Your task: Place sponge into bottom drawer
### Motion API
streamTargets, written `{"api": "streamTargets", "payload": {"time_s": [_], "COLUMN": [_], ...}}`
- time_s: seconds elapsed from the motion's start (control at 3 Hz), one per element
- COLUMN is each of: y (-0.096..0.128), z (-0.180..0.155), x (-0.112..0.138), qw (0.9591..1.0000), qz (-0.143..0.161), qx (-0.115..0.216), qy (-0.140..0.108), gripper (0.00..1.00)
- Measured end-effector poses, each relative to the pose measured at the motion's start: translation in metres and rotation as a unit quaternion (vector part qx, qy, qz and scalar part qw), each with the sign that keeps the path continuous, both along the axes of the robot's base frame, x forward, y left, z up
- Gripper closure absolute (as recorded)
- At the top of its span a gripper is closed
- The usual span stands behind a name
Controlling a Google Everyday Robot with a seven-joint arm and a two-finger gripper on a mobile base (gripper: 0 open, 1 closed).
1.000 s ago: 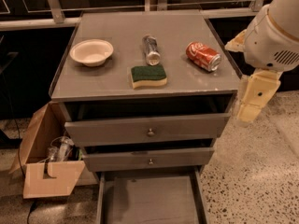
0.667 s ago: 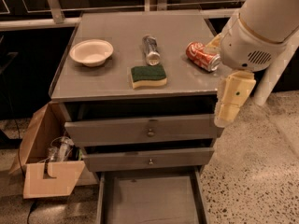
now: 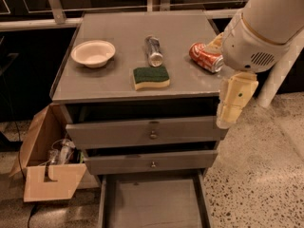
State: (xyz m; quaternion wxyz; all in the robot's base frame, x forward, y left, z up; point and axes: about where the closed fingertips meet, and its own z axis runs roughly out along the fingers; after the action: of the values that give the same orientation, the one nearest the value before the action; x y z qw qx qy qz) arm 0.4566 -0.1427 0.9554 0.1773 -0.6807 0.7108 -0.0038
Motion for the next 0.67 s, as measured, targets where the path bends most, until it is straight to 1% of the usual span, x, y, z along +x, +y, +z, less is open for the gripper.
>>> {"api": "streamTargets", "payload": {"time_s": [0.33,0.67], "y": [0.02,0.037], "z": [0.001,-0.005], "x": [0.027,0.052], "qw": [0.999,0.9968], "qz": [0.04,0.075], "qx": [0.016,0.027], "qy": [-0.01,-0.006], "gripper": [0.0,0.0]}}
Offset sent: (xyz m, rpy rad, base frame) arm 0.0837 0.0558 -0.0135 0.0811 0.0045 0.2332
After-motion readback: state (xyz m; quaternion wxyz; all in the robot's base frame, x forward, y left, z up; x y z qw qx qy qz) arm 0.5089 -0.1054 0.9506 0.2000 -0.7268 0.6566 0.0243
